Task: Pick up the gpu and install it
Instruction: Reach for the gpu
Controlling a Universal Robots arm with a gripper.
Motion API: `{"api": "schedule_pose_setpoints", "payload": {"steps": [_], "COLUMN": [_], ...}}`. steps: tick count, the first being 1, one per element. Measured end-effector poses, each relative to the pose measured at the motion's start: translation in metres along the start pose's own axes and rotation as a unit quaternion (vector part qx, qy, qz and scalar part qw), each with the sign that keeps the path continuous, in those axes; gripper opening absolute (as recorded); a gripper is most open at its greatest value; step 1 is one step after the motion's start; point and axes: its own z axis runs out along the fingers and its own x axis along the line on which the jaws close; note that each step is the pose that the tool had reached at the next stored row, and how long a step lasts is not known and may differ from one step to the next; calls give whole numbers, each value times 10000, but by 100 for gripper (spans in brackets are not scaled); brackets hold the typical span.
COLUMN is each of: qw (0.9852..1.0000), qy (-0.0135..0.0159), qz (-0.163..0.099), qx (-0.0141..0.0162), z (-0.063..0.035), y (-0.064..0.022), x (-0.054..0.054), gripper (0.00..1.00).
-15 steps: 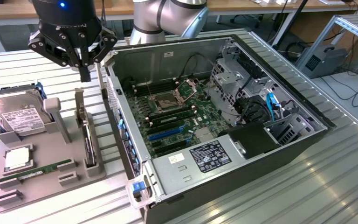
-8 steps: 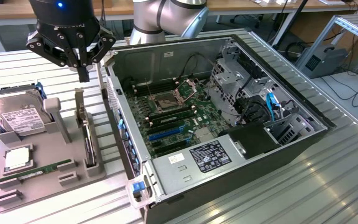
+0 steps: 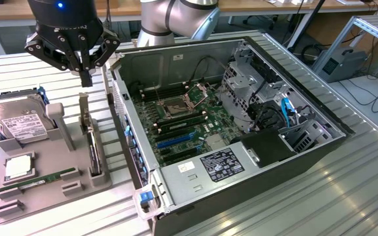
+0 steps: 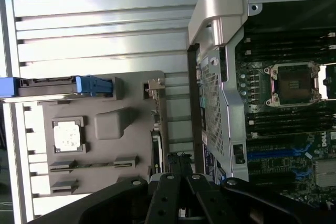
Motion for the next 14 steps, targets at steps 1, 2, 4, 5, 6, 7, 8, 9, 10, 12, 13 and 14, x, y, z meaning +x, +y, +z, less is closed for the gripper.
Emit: {"api": "schedule_pose_setpoints", "payload": {"steps": [1, 2, 4, 5, 6, 7, 8, 9, 10, 12, 13, 14], "qw": [10000, 10000, 10000, 10000, 10000, 10000, 10000, 10000, 10000, 10000, 10000, 10000], "qy": [0, 0, 0, 0, 0, 0, 0, 0, 0, 0, 0, 0], "qz": [0, 0, 0, 0, 0, 0, 0, 0, 0, 0, 0, 0], "qx": [0, 0, 0, 0, 0, 0, 0, 0, 0, 0, 0, 0], "z": [-1, 0, 0, -1, -1, -1, -1, -1, -1, -1, -2, -2], "y": [0, -1, -1, -1, -1, -2, -2, -2, -3, -3, -4, -4], "x": [3, 6, 13, 16, 19, 22, 29, 32, 36, 43, 48, 51], "gripper": [11, 11, 11, 11, 11, 11, 11, 11, 11, 11, 11, 11]}}
